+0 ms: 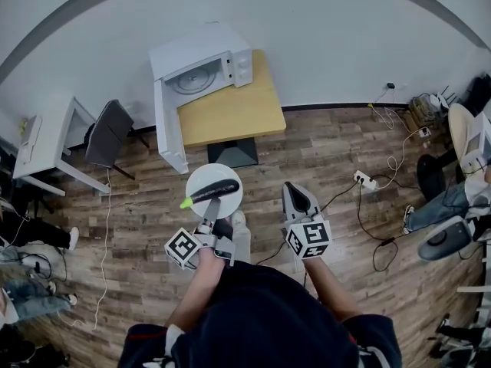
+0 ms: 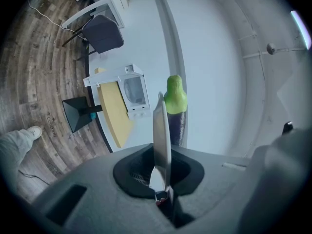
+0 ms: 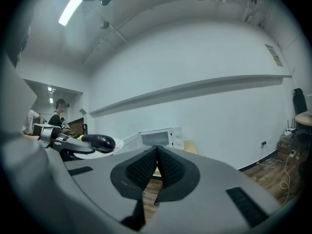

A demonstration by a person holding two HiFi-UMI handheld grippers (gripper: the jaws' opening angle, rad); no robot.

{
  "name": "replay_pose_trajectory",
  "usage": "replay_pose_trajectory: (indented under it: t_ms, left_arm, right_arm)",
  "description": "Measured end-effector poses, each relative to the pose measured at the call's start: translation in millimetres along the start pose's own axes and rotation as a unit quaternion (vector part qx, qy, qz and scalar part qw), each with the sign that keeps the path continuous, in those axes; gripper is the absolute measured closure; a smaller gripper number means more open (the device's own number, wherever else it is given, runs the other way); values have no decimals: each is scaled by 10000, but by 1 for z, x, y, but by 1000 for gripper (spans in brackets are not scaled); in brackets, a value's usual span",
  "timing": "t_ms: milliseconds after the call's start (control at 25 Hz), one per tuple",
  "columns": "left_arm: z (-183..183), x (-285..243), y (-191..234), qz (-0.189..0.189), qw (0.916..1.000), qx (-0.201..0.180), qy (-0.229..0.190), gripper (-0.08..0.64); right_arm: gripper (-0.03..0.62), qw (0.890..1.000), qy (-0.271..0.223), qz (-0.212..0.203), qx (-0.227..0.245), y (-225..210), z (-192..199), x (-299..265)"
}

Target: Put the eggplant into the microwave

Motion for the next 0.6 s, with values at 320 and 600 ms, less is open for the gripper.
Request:
replay_pose_trajectory:
  t_ms: [320, 600]
  left_arm:
    - [-38, -66, 1, 61, 10000, 37, -30, 535]
    - [-85, -125, -5, 120, 9999, 29, -53, 535]
  right_arm:
    - [580, 9999, 37, -17, 96, -22, -12, -70]
    - [580, 9997, 97, -47, 233, -34, -34, -138]
Point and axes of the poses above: the fingertips, and each gripper's own axes: x backward along the fingers, y to its left, z out of its underside, the point moved 5 cm from there along x, backward along the fingers, and after that the axes turned 5 degrees about x, right-handed, at the moved point
